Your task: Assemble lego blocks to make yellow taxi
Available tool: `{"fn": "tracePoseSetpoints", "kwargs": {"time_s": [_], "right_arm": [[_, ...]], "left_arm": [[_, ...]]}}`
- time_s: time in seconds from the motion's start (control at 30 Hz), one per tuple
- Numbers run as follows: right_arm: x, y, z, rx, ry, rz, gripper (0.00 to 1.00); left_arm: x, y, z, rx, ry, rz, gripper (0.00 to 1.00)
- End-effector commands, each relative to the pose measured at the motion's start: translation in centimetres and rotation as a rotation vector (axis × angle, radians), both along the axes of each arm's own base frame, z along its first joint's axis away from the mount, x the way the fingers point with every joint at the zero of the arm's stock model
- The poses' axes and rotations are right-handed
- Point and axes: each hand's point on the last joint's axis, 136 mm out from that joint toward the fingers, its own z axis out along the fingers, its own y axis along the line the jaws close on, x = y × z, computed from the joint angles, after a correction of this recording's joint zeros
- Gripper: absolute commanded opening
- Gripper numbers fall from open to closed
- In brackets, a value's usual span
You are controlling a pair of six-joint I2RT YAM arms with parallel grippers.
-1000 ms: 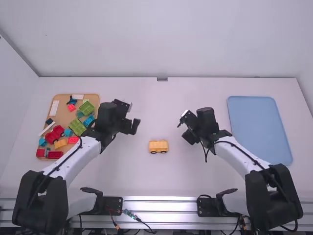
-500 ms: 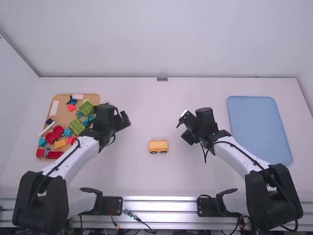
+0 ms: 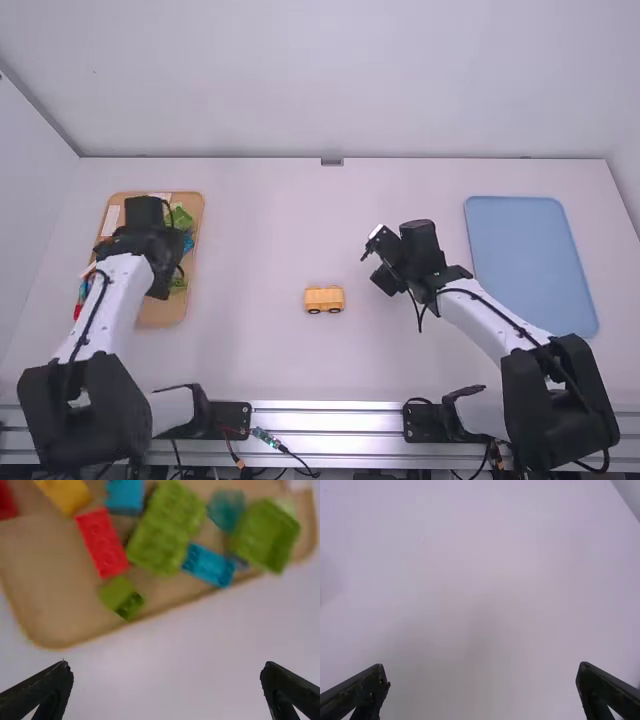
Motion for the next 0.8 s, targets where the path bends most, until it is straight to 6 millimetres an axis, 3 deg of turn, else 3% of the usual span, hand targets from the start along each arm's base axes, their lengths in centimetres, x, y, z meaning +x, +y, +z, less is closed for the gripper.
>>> {"fn": "tracePoseSetpoints", "kwargs": {"time_s": [0.0, 0.3, 0.43, 0.77], "right_arm": [[-0.1, 0.0, 0.3, 0.005, -0.007, -0.005, 0.99], [-0.1, 0.0, 0.3, 0.006, -0.007, -0.004, 0.99], [-0.1, 0.0, 0.3, 0.006, -0.007, -0.005, 0.99], [-0.1, 0.0, 0.3, 0.005, -0.007, -0.005, 0.99]], "left_arm": [[-0.5, 2.0, -0.8, -0.06, -0.004, 0.174, 0.99], [-1.1, 6.7, -3.0, -0.3, 0.006, 0.352, 0.99], [-1.9, 9.1, -4.0, -0.332, 0.085, 0.465, 0.99], [-2.4, 12.2, -4.9, -0.313, 0.205, 0.582, 0.99]]}}
